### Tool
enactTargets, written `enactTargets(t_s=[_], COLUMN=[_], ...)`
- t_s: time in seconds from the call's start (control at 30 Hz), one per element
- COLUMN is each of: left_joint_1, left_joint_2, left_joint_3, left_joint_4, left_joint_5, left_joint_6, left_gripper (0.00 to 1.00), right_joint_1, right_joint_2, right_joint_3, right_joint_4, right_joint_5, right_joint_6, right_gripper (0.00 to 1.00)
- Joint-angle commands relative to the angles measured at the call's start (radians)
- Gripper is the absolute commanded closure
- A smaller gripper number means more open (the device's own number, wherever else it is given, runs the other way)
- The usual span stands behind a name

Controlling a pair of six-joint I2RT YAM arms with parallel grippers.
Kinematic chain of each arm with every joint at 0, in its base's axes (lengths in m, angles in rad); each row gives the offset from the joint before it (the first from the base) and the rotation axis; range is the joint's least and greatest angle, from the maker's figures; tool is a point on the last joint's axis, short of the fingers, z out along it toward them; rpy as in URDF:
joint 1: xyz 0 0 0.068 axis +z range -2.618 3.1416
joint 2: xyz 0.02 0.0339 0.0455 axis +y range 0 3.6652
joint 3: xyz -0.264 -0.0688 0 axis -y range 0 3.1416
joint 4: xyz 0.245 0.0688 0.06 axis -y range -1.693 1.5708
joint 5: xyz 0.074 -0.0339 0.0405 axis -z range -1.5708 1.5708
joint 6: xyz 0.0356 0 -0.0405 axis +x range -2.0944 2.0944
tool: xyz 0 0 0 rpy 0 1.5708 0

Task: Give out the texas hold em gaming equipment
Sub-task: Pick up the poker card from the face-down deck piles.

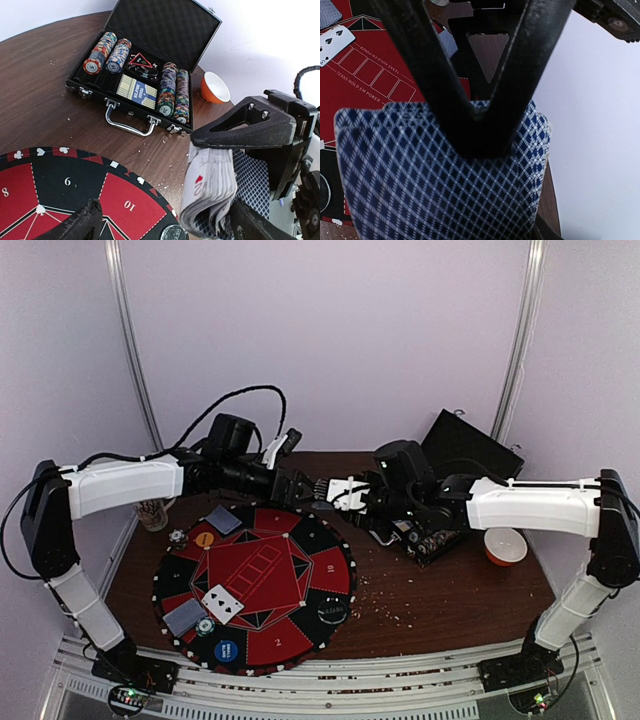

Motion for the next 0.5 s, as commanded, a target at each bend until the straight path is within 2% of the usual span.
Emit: enactTargets(t_s=[0.0, 0.13, 0.37, 0.47], left_joint_1=[-0.010, -0.012, -0.012, -0.010], left_joint_2=[0.019, 0.026, 0.014, 0.000], left_joint_3=[0.043, 0.052, 0.066, 0.066], left_joint_4=[0.040, 0.027, -0.066, -0.089], left_joint_5=[0.008, 0.000, -0.057, -0.084], left_joint_6=[-0.009, -0.011, 0.023, 0.036], left_gripper=[0.09, 0.14, 0.43, 0.50], right_joint_1=[0.009, 0.009, 0.009, 0.009], right_joint_2=[0.016, 0.022, 0.020, 0.021], right_joint_3=[0.035, 0.035, 0.028, 0.025], right_joint_4=[0.023, 0.024, 0.024, 0.023], right_joint_5=[-0.009, -0.006, 0.013, 0.017], right_joint_6=[0.003, 0.004, 0.005, 0.005], right_gripper=[0.56, 0.56, 0.56, 0.56])
